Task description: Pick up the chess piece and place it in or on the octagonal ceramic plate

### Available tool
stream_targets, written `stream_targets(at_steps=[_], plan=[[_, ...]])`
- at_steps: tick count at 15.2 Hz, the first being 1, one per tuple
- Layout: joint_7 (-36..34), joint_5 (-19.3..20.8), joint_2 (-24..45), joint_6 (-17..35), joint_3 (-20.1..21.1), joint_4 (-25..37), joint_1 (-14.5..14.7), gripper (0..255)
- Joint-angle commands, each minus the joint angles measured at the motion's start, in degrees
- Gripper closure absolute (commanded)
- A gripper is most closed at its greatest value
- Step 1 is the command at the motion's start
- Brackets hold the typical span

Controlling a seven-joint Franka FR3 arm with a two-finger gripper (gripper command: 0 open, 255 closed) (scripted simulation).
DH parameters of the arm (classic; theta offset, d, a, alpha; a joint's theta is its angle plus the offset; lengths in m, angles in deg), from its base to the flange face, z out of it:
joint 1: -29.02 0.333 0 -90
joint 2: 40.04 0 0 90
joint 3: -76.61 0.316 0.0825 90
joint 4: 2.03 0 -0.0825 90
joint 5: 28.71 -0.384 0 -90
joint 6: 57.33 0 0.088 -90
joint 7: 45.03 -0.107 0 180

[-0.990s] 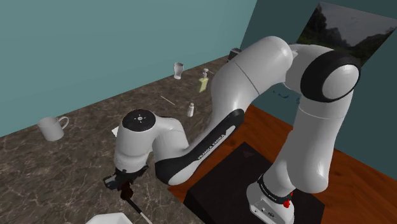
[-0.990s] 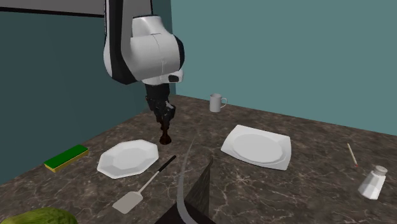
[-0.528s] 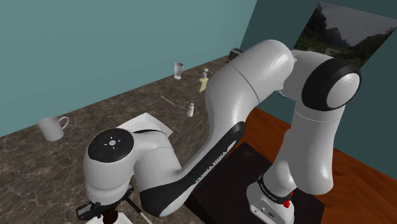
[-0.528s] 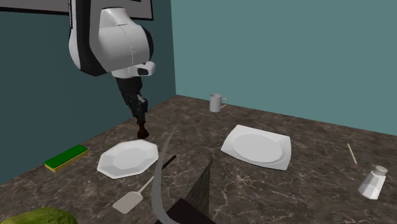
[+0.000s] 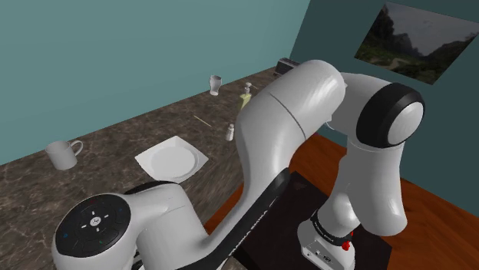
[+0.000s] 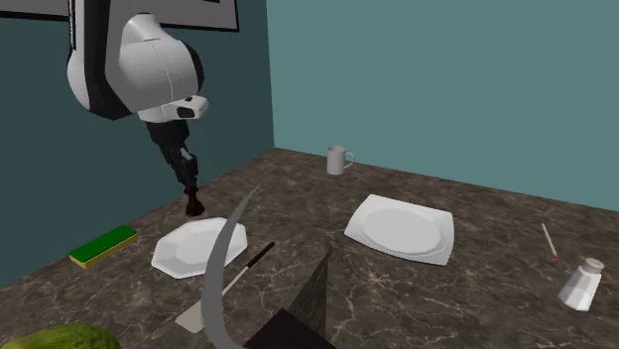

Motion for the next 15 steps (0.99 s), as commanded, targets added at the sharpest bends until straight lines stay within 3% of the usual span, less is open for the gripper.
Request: stream_targets(at_steps=[1,15], plan=[[-0.7,0.9,1.2,0.9,-0.6,0.1,0.5,255],[-5.1,6.7,8.7,7.4,-5.3,0.8,3.8,255]])
